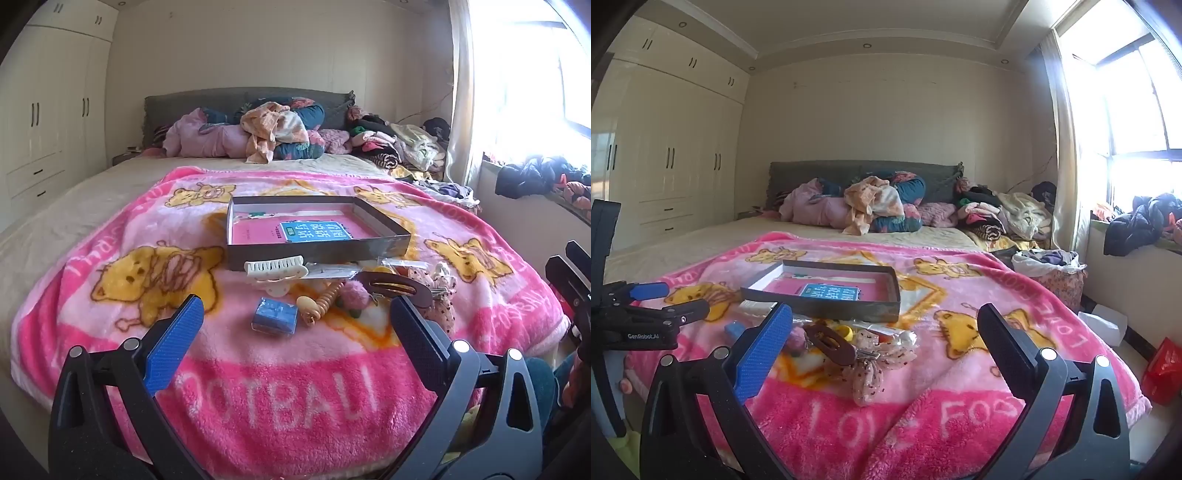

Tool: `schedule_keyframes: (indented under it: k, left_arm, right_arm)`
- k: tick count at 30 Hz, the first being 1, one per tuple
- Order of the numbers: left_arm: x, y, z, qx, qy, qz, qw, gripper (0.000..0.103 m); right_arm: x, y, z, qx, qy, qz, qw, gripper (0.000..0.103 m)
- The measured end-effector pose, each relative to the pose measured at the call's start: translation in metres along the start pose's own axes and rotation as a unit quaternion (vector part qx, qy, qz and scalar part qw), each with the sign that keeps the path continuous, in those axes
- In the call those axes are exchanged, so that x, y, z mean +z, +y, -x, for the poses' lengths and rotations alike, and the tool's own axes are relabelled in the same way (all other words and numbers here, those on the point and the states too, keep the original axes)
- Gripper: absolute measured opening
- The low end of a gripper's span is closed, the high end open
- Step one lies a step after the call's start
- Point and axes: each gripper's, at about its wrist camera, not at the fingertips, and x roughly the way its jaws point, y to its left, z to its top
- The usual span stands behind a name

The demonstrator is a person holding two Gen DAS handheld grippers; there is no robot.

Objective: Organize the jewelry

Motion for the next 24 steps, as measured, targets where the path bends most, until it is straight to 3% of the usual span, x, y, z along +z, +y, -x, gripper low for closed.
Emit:
schedule_keyframes:
  k: [24]
  left_arm:
    - [-0.0007, 0.0046, 0.0004, 0.0, -0.008, 0.001, 1.0, 0.092]
  right_arm:
    - [0.0012, -0.0011, 0.0046, 0.002, -0.003, -0.007, 1.0, 0.098]
